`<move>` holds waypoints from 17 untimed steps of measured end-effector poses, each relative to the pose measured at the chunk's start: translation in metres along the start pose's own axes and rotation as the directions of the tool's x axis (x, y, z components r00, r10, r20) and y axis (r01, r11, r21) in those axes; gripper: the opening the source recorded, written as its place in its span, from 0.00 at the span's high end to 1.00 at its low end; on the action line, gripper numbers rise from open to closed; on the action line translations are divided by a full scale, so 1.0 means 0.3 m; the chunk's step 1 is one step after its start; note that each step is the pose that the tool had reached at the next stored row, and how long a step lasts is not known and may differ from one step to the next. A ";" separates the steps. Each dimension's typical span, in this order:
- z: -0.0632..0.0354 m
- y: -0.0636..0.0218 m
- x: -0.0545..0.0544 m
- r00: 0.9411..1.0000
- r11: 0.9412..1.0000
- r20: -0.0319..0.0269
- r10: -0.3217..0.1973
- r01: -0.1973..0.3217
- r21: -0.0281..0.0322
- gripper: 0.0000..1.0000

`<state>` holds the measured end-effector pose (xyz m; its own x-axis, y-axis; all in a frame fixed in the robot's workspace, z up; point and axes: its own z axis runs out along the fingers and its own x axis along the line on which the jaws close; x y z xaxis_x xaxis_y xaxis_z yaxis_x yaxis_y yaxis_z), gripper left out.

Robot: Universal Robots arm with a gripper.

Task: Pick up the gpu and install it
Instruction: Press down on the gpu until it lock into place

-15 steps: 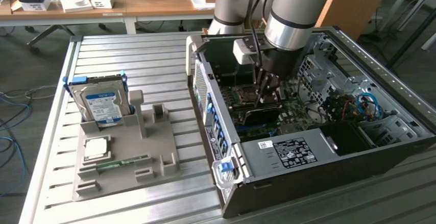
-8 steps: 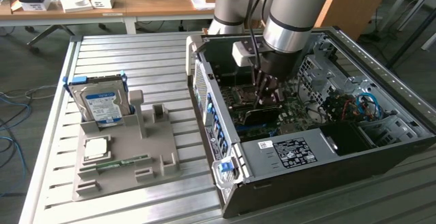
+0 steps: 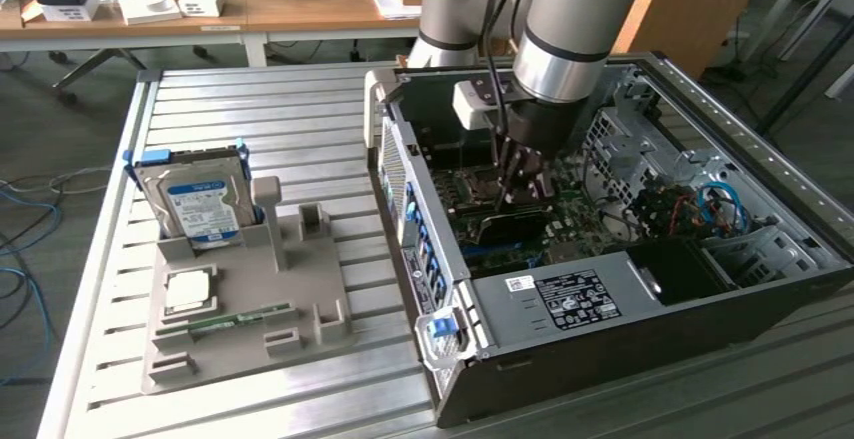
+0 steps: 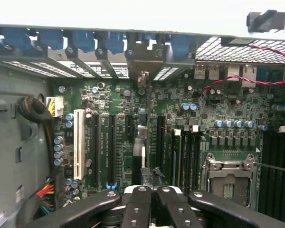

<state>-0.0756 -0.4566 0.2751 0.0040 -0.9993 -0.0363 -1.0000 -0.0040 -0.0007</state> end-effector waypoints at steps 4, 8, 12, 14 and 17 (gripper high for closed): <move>0.010 0.000 0.000 1.000 1.000 0.000 0.000 0.000 0.000 0.89; 0.016 0.000 0.001 1.000 1.000 0.000 0.000 0.000 0.000 0.89; 0.026 0.000 0.001 1.000 1.000 0.000 0.000 0.000 0.000 0.89; 0.026 0.000 0.001 1.000 1.000 0.000 0.000 0.000 0.000 0.89; 0.029 0.000 0.001 1.000 1.000 0.000 0.000 0.000 0.000 0.89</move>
<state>-0.0756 -0.4566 0.2665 0.0040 -0.9993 -0.0361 -1.0000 -0.0040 -0.0006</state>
